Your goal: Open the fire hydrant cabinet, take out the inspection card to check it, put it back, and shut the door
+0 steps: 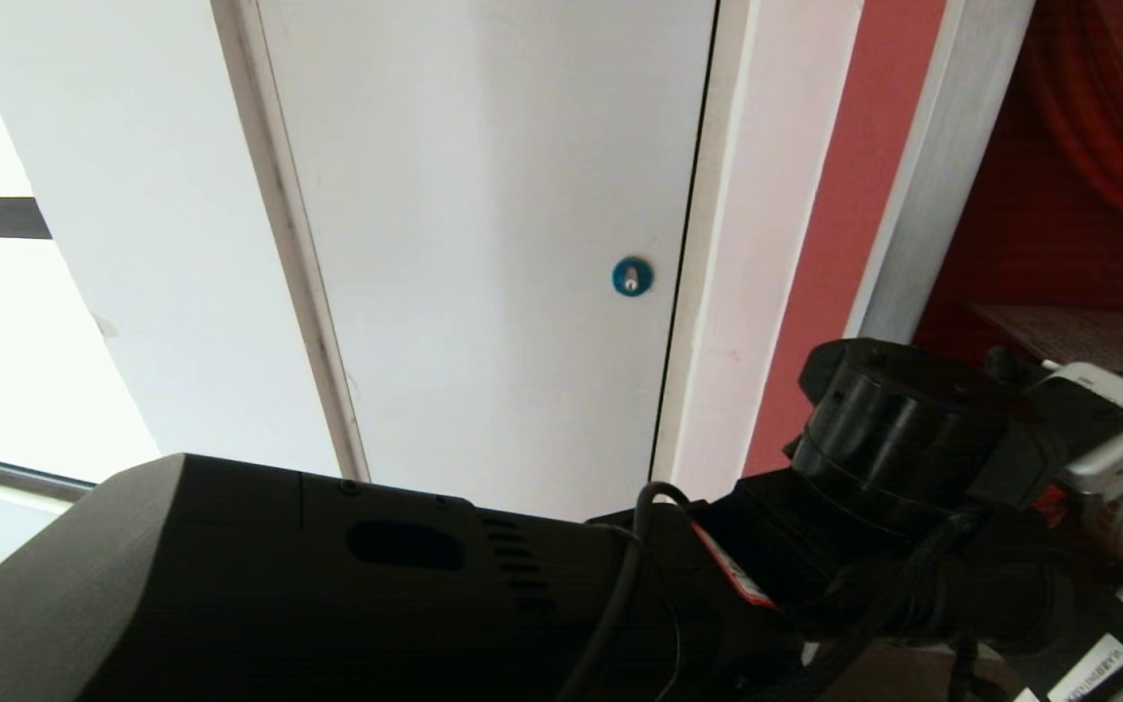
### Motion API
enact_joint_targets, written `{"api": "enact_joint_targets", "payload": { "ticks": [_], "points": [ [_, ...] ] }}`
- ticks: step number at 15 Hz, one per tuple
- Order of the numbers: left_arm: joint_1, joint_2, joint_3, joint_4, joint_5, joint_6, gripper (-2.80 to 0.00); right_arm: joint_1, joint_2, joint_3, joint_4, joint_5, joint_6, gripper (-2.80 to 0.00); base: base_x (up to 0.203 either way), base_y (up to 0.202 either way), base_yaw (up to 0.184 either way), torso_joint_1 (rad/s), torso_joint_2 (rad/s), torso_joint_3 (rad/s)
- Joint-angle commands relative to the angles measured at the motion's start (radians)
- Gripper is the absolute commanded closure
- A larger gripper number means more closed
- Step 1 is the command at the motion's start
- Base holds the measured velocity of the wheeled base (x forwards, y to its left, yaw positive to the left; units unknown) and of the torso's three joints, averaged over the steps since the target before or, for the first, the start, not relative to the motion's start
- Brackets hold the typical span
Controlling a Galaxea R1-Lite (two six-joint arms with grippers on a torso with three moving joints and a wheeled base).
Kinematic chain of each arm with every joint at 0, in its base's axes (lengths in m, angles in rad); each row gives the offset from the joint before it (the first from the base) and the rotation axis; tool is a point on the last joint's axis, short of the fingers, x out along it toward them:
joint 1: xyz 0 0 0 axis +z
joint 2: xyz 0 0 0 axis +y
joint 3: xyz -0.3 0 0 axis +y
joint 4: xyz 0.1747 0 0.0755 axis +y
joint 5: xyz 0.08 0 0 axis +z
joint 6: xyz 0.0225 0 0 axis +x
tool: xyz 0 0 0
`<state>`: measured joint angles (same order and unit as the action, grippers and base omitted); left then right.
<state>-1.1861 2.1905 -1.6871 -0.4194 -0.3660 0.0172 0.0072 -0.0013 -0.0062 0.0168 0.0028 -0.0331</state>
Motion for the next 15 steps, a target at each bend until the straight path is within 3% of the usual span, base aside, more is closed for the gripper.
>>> {"api": "enact_joint_targets", "payload": {
  "ticks": [1,15],
  "points": [
    [-0.022,-0.02,0.02,-0.002,0.0,0.004,0.0,0.0,0.0,0.0,0.0,0.0,-0.001,0.0,0.0,0.0,0.0,0.0,0.0,0.0],
    [-0.113,-0.038,0.05,-0.002,0.009,0.004,0.0,0.0,0.0,0.0,0.0,0.0,-0.001,0.0,0.0,0.0,0.0,0.0,0.0,0.0]
  ]
}}
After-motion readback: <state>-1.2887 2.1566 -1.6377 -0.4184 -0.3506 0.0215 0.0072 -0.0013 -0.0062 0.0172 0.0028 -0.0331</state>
